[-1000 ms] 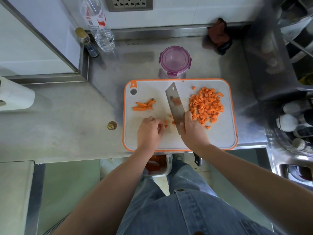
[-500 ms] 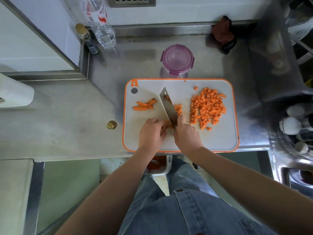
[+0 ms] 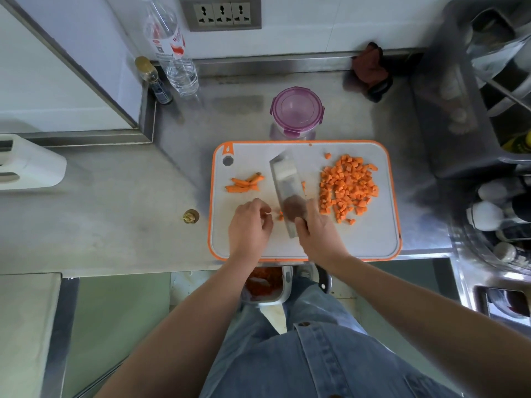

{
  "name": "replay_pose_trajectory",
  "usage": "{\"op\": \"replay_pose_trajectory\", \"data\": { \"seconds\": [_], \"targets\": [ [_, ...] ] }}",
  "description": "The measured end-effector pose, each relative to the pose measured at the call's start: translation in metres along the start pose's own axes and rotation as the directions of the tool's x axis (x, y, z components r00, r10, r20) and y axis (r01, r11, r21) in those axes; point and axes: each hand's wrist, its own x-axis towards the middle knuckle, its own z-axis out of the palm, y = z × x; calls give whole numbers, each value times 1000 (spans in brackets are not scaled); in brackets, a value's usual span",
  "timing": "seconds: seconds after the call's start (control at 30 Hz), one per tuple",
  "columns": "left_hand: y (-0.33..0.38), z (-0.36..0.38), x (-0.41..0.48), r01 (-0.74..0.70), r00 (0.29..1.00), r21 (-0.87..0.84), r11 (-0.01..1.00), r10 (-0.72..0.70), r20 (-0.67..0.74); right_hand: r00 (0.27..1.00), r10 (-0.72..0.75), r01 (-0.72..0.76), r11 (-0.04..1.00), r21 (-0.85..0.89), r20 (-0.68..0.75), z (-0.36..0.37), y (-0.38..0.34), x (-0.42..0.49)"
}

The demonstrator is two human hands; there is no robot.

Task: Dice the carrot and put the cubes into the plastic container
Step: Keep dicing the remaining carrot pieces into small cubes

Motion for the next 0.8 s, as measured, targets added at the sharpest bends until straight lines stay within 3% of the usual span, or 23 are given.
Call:
{"op": "replay_pose_trajectory", "data": {
  "seconds": [0.17, 0.37, 0.47, 0.7, 0.8],
  "targets": [
    [-9, -3, -1, 49, 999, 35, 998, -50, 11, 993, 31, -25, 998, -58, 114, 20, 12, -21],
    [-6, 3, 4, 0, 1000, 49, 999, 0, 11, 980, 159, -160, 987, -2, -117, -27, 39, -3],
    [-1, 3, 8, -38, 999, 71, 997, 37, 16, 964, 211, -220, 975, -39, -164, -45, 44, 5],
    [-9, -16, 30, -17, 994, 259, 966, 45, -100, 993, 95, -97, 995, -20, -65, -39, 28, 17],
    [-18, -26, 45, -4, 1000, 302, 953, 13, -28, 998, 57, -57, 998, -21, -32, -32, 19, 25]
  ]
}}
